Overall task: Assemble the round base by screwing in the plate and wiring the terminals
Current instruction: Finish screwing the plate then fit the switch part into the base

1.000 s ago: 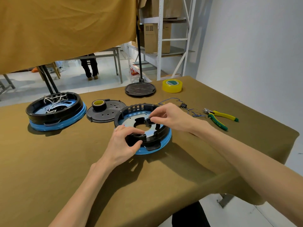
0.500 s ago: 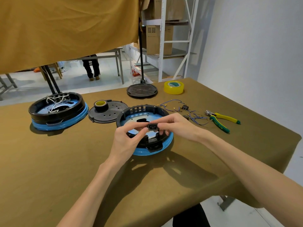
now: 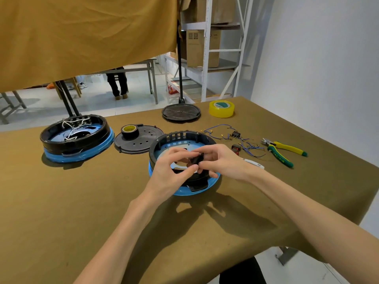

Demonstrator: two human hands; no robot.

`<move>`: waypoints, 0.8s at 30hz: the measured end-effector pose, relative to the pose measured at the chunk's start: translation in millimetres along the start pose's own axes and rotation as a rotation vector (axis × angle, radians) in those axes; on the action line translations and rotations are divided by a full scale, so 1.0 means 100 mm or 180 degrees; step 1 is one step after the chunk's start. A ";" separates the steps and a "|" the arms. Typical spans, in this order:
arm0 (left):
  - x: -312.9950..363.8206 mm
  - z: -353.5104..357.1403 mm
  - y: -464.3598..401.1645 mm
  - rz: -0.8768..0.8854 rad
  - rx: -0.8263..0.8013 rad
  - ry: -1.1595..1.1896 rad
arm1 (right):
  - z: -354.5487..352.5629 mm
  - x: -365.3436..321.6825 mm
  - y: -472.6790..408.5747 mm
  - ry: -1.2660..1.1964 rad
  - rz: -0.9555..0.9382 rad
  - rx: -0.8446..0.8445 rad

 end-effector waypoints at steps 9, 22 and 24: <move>-0.09 -0.05 -0.07 -0.0202 -0.0071 0.0116 | -0.07 0.02 0.06 -0.0323 0.0079 0.0007; -0.04 0.02 -0.02 0.0099 0.0153 -0.0217 | -0.18 -0.10 0.07 0.0432 -0.0608 0.0913; -0.07 -0.02 0.00 0.0033 0.0274 -0.0319 | -0.16 -0.09 0.07 0.0599 -0.0591 0.0764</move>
Point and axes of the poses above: each hand's wrist, its own y-axis away from the middle knuckle, its own z-axis out of the palm, x = y × z, the point moved 9 cm from there along -y, towards the middle knuckle, and after that the axes turned 3 degrees about x, right-handed, at the moved point
